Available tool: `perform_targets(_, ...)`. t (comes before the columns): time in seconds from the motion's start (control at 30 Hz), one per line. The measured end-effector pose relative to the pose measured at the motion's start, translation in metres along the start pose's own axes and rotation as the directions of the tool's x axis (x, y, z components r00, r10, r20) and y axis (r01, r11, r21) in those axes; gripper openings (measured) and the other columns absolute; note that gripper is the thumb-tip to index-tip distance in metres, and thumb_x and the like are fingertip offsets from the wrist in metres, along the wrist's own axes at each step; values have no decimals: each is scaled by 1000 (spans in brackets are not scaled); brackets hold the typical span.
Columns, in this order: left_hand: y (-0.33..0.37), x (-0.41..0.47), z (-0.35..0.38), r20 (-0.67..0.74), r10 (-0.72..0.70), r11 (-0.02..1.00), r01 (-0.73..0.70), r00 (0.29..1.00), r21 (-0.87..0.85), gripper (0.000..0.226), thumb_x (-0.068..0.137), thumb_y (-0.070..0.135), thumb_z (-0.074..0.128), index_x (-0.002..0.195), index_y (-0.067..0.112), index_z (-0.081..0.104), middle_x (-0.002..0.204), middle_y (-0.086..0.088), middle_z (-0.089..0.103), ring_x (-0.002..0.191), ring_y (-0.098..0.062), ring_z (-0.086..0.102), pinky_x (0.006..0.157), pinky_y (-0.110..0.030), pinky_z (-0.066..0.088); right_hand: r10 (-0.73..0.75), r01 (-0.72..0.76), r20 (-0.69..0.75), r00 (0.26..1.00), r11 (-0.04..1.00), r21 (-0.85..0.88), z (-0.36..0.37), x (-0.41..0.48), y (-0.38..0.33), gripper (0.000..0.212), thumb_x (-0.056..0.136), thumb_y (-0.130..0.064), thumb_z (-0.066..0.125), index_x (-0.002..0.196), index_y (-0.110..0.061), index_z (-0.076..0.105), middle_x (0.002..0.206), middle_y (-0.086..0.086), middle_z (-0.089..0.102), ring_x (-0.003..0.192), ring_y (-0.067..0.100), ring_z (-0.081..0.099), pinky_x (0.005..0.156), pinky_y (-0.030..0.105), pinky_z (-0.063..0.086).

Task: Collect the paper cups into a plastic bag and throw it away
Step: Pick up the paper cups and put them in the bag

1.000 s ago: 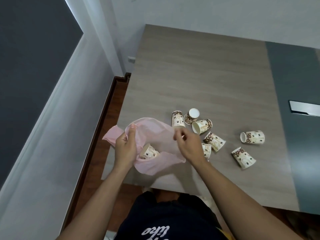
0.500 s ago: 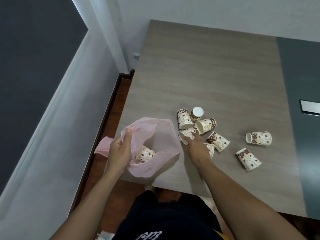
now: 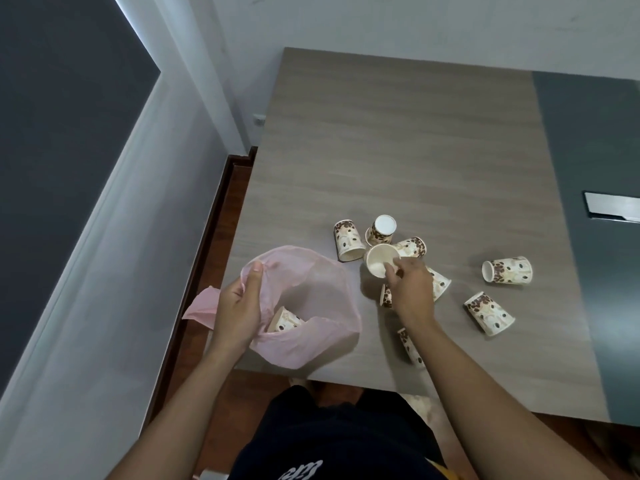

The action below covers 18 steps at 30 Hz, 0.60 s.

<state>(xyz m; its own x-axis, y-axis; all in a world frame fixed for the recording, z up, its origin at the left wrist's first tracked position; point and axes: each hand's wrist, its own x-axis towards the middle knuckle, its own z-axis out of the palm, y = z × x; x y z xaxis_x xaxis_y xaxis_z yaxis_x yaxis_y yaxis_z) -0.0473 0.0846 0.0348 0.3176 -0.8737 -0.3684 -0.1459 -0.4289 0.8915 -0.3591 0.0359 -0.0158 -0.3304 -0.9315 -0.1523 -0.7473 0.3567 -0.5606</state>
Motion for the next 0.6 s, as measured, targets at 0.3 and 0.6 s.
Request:
perform_targets(0.3, 18, 14, 20, 55, 40, 998, -37, 998, -57, 60, 103, 79, 54, 86, 31, 85, 73, -4, 80, 68, -7, 77, 57, -19, 58, -257, 150, 347, 902, 940, 305, 7, -46, -60, 14, 102, -24, 80, 102, -12, 87, 105, 0, 83, 87, 6, 75, 86, 23, 58)
perform_targets(0.6, 42, 0, 35, 128, 22, 999, -17, 992, -35, 50, 115, 60, 51, 97, 30, 87, 87, 12, 87, 82, 6, 79, 59, -6, 54, -279, 221, 605, 746, 960, 171, 53, -68, -72, 37, 113, -21, 59, 145, -9, 73, 149, 12, 71, 132, 31, 69, 118, 37, 49)
